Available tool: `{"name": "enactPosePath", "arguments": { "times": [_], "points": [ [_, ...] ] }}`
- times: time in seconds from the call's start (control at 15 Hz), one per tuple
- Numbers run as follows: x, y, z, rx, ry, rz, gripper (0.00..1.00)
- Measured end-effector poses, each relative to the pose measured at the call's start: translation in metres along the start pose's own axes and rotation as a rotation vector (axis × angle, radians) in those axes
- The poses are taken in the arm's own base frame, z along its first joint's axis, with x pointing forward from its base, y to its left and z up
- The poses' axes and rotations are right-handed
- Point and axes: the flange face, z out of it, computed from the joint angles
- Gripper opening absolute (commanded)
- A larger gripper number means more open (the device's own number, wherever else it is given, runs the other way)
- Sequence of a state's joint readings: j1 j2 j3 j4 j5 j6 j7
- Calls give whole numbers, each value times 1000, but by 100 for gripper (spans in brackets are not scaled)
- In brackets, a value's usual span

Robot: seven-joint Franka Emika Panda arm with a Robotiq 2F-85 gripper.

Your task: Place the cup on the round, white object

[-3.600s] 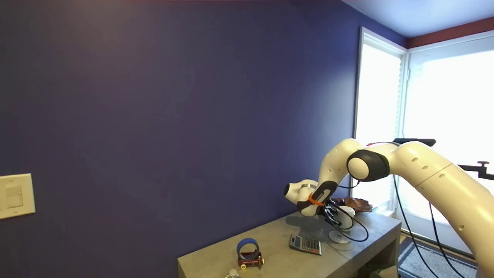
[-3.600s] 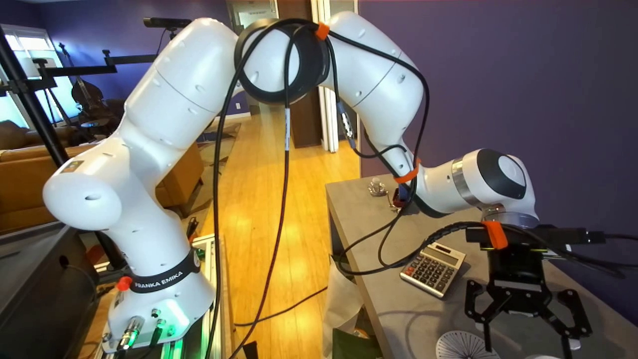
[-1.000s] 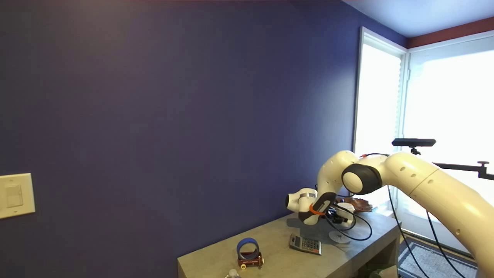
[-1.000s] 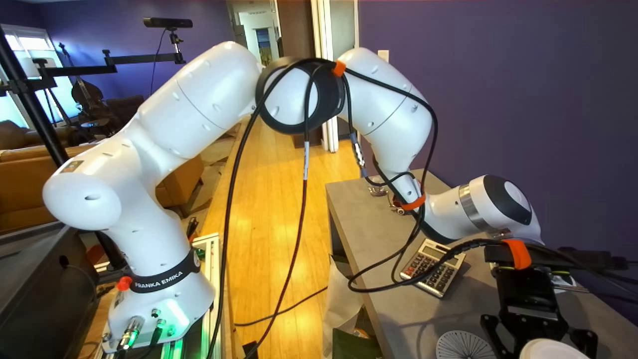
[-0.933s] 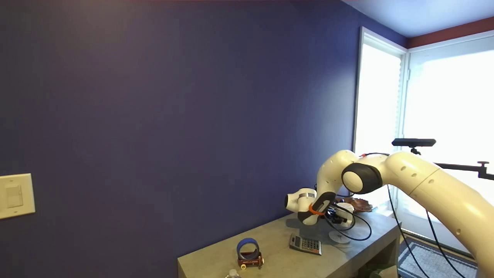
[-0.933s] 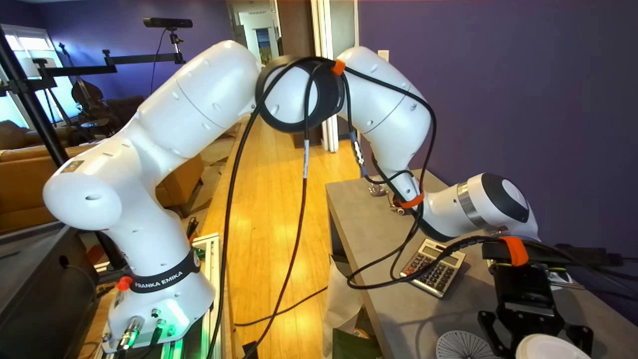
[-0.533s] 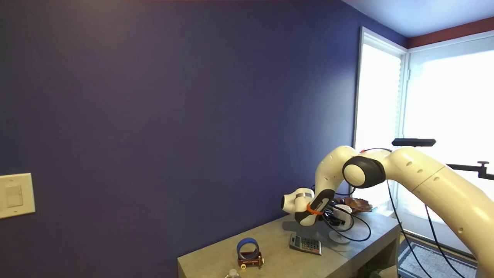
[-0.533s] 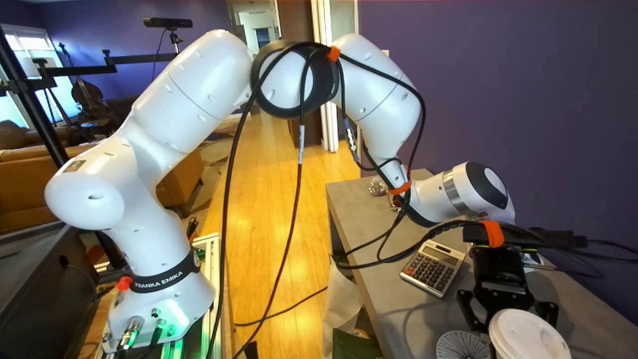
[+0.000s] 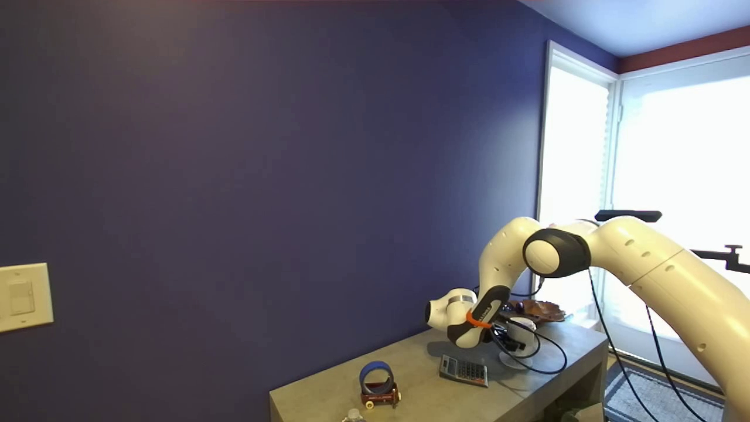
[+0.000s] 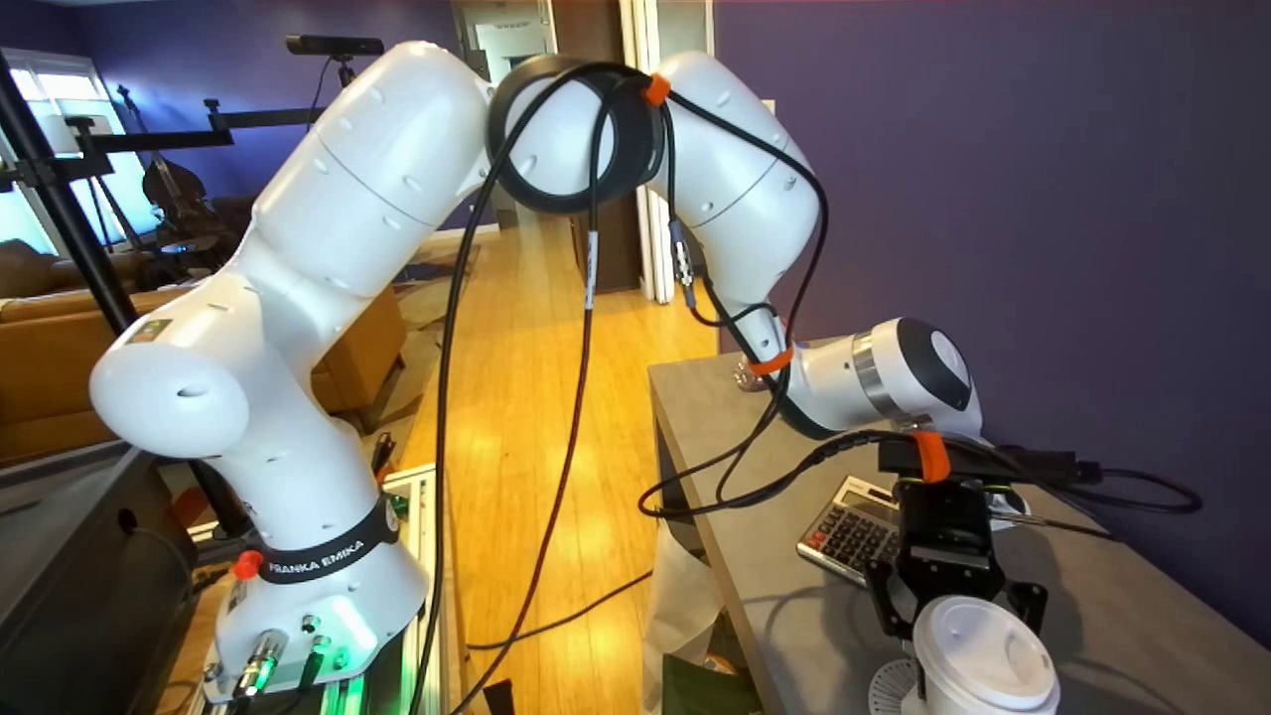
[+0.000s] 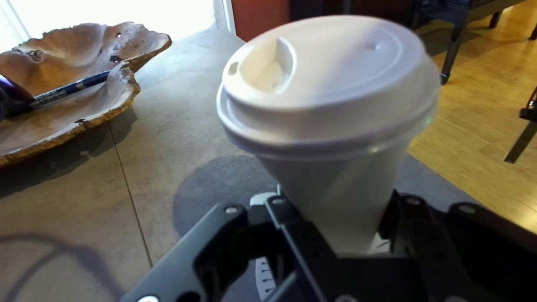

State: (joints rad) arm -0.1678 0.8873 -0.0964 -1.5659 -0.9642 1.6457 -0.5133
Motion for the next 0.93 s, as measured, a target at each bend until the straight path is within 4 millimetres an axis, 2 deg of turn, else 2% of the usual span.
{"name": "enactPosePath", "arguments": {
  "times": [0.07, 0.27, 0.33, 0.53, 0.73, 0.93],
  "points": [
    [1, -3, -2, 0, 3, 5, 42],
    [5, -9, -6, -2, 9, 26, 57],
    [5, -10, -7, -3, 10, 37, 68],
    [7, -13, -8, -3, 11, 56, 87],
    [7, -13, -8, -4, 11, 70, 98],
    [7, -13, -8, -4, 11, 77, 100]
  ]
}}
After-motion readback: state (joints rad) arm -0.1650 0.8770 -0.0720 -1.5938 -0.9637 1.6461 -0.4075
